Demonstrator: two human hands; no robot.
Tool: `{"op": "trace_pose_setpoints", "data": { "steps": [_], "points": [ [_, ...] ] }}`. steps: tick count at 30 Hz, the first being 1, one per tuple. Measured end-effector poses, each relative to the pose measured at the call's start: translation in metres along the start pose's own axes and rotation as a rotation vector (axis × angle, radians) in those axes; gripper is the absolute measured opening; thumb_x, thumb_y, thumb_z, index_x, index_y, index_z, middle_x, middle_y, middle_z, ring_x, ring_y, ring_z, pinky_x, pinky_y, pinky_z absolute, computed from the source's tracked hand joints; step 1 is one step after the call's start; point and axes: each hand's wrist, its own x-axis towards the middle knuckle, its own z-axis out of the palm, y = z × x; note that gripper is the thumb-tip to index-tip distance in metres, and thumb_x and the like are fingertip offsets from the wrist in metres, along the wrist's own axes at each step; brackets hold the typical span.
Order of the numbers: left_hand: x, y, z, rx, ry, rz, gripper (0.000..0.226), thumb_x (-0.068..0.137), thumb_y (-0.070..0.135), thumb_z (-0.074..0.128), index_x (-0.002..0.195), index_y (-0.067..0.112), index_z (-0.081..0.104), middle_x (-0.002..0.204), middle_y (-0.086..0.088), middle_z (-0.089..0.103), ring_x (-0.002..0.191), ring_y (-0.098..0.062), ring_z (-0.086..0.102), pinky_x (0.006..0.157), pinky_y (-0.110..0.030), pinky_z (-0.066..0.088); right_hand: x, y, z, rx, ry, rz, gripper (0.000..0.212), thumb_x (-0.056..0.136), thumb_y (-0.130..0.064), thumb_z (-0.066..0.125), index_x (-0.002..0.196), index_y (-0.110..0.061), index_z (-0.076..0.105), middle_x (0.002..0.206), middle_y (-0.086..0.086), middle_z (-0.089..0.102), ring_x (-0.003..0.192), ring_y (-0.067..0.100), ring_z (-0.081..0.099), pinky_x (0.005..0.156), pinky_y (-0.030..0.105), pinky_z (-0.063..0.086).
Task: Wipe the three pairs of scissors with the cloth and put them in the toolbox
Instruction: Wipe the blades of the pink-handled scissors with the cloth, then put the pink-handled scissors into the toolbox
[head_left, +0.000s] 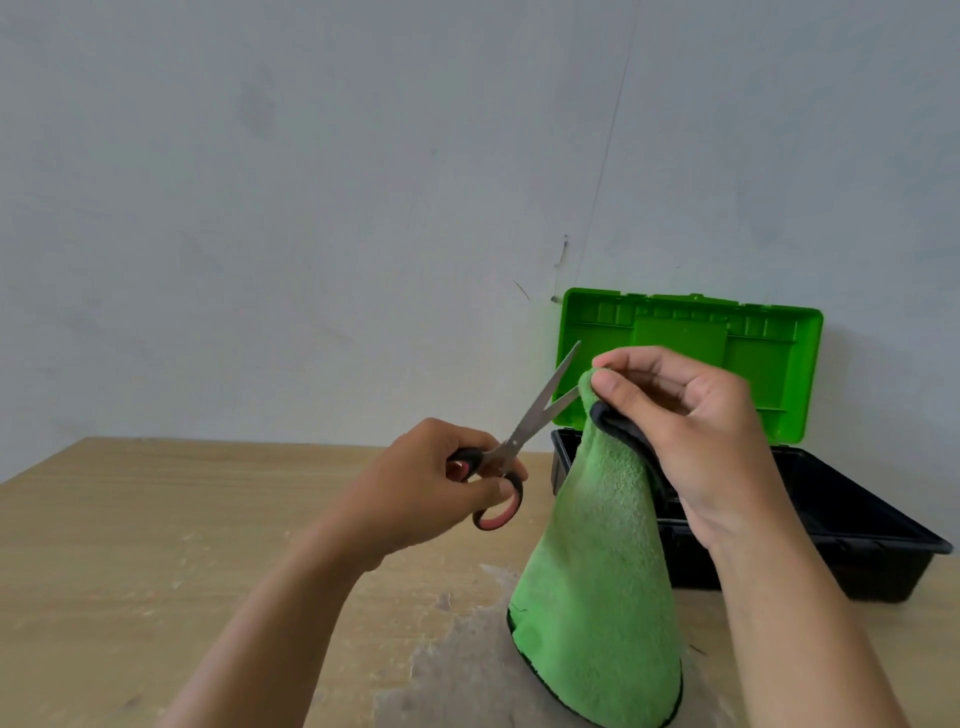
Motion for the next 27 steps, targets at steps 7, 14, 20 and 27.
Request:
{"op": "trace_pose_setpoints", "data": {
  "steps": [7, 14, 20, 27],
  "points": [
    [0.003, -0.008, -0.004, -0.159, 0.011, -0.04, 0.019, 0.094, 0.016, 0.061, 0.089, 0.03, 0.073, 0.088, -0.004, 0.068, 0.079, -0.012, 0.063, 0.074, -0.032, 0.058, 0.001, 0.001, -0.012, -0.192, -0.099, 0.074, 0.025, 0.084, -0.014, 0.078, 0.105, -0.027, 0.076, 0.087, -0.001, 0.079, 0.084, 0.012, 0.075, 0.078, 0.019, 0.059],
    [0.006, -0.011, -0.001, -0.294, 0.055, -0.069, 0.019, 0.097, 0.007, 0.054, 0.091, 0.018, 0.068, 0.083, -0.006, 0.057, 0.071, -0.018, 0.061, 0.076, -0.044, 0.062, 0.005, 0.027, -0.018, -0.658, -0.421, 0.146, 0.01, 0.08, -0.017, 0.084, 0.085, -0.024, 0.079, 0.08, -0.007, 0.078, 0.077, 0.007, 0.073, 0.074, 0.018, 0.056],
    [0.008, -0.012, 0.005, -0.24, 0.03, -0.082, 0.016, 0.097, 0.006, 0.051, 0.095, 0.013, 0.065, 0.08, -0.009, 0.05, 0.067, -0.019, 0.049, 0.079, -0.04, 0.059, -0.012, 0.06, 0.002, -0.977, -0.791, 0.198, 0.006, 0.081, -0.024, 0.082, 0.085, -0.027, 0.078, 0.082, -0.012, 0.075, 0.079, 0.0, 0.069, 0.072, 0.016, 0.05],
    [0.012, -0.007, 0.022, -0.273, -0.053, -0.209, 0.038, 0.104, 0.027, 0.032, 0.1, 0.004, 0.062, 0.079, -0.01, 0.048, 0.068, -0.02, 0.042, 0.077, -0.036, 0.047, -0.05, 0.082, -0.011, -1.113, -0.876, 0.007, 0.027, 0.093, -0.051, 0.062, 0.115, -0.037, 0.07, 0.113, -0.018, 0.066, 0.11, 0.006, 0.06, 0.095, 0.037, 0.052]
  ]
}}
